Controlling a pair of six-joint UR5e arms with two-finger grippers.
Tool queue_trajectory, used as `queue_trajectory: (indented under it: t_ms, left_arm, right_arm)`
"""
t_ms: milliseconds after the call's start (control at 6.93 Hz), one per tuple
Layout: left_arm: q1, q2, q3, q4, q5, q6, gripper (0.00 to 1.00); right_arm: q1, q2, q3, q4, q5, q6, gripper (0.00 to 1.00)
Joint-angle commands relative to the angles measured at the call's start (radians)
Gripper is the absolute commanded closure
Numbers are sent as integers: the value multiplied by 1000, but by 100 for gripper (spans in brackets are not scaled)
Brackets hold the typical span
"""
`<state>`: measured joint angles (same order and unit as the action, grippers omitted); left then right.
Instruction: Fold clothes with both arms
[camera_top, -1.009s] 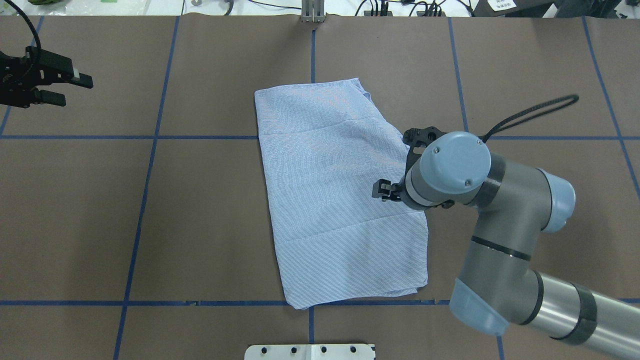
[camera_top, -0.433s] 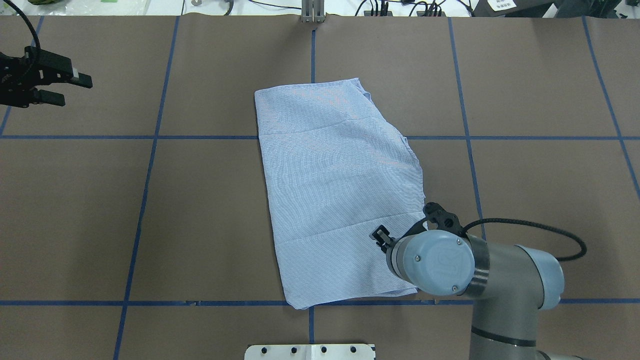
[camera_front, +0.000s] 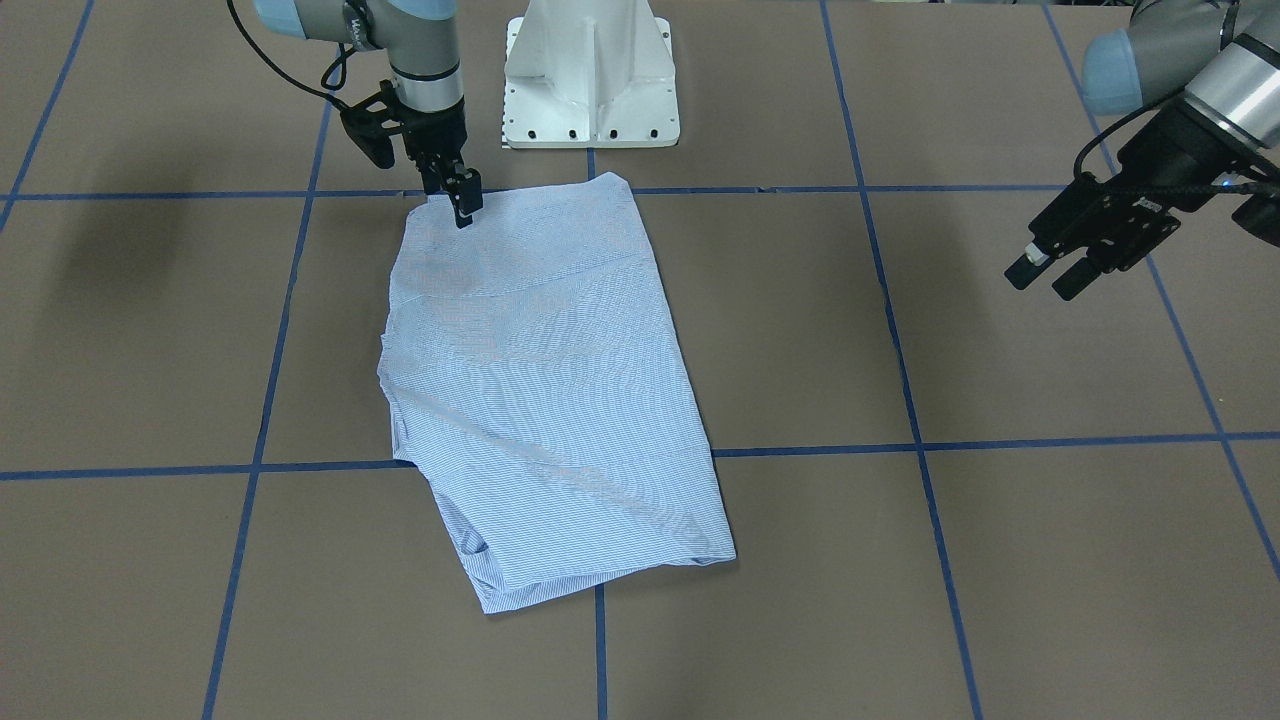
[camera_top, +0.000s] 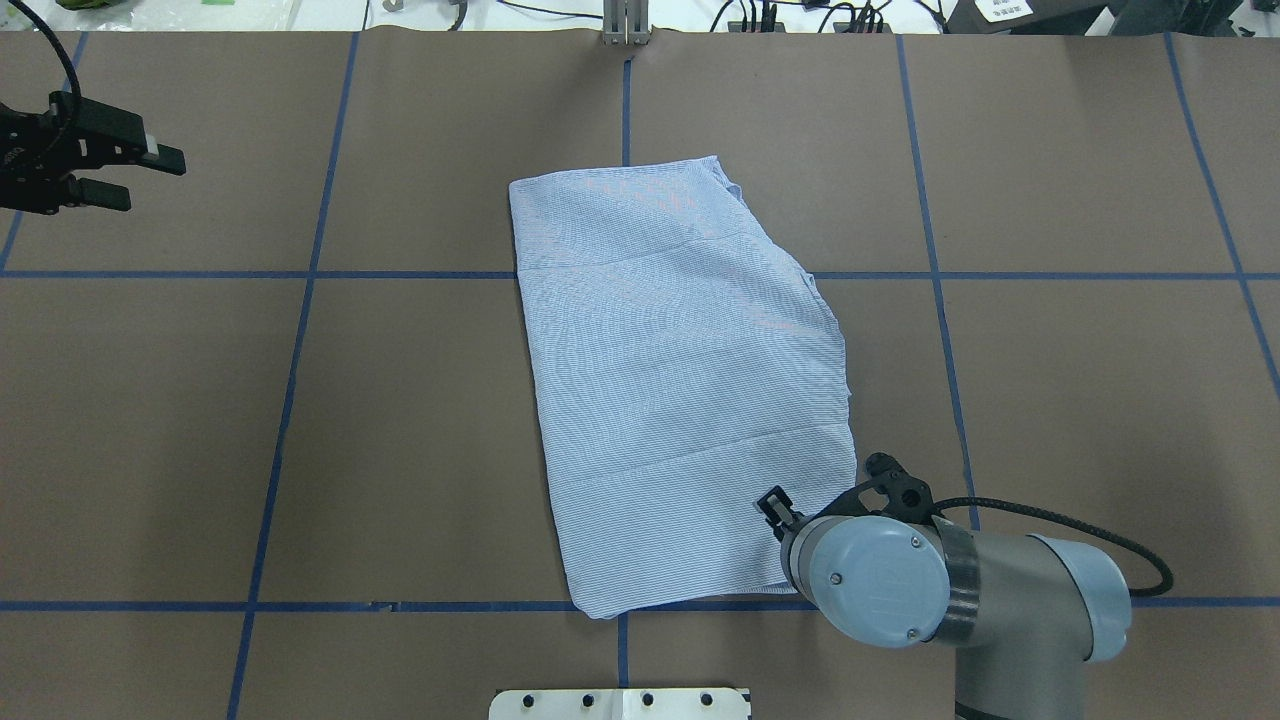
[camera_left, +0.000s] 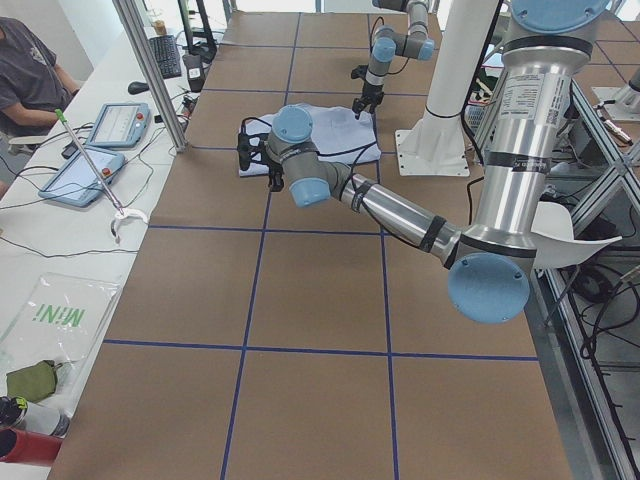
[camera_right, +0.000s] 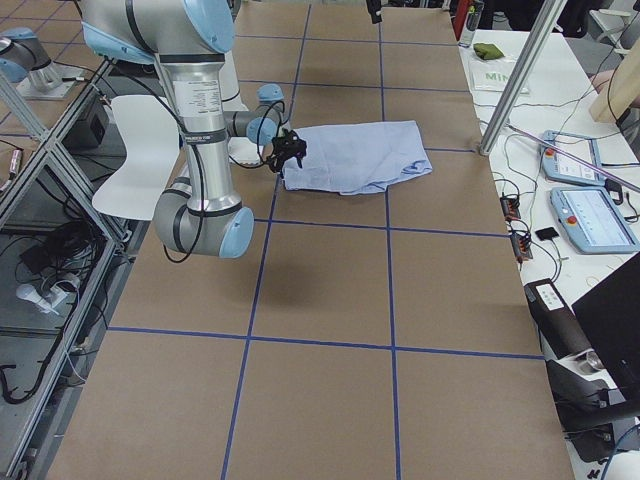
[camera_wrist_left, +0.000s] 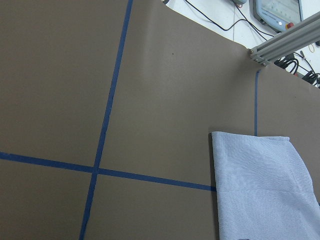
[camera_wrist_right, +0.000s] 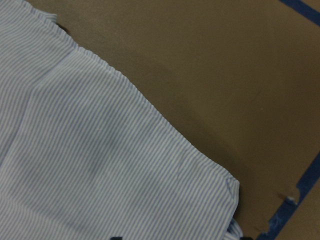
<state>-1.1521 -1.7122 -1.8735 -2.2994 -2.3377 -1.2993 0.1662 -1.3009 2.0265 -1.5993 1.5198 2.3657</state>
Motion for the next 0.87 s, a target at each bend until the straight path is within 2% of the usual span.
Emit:
queue_trajectory:
  t_ms: [0,144,433,577,721]
  left_arm:
    - [0,-4,-3,0,1,0,14]
    - [0,-1,-4,0,1,0,14]
    - [-1,6,-9,0,6,0,14]
    - [-1,6,-9,0,6,0,14]
    - [-1,6,-9,0,6,0,14]
  right_arm:
    - [-13,-6,-2,-1,-3,3,24]
    - [-16,-15,-5,1,-1,1,27]
    - [-19,-14,-3,-1,-3,1,57]
    - [-19,-3,1,-1,-3,3,99]
    - [-19,-12,1,-1,5,1,100]
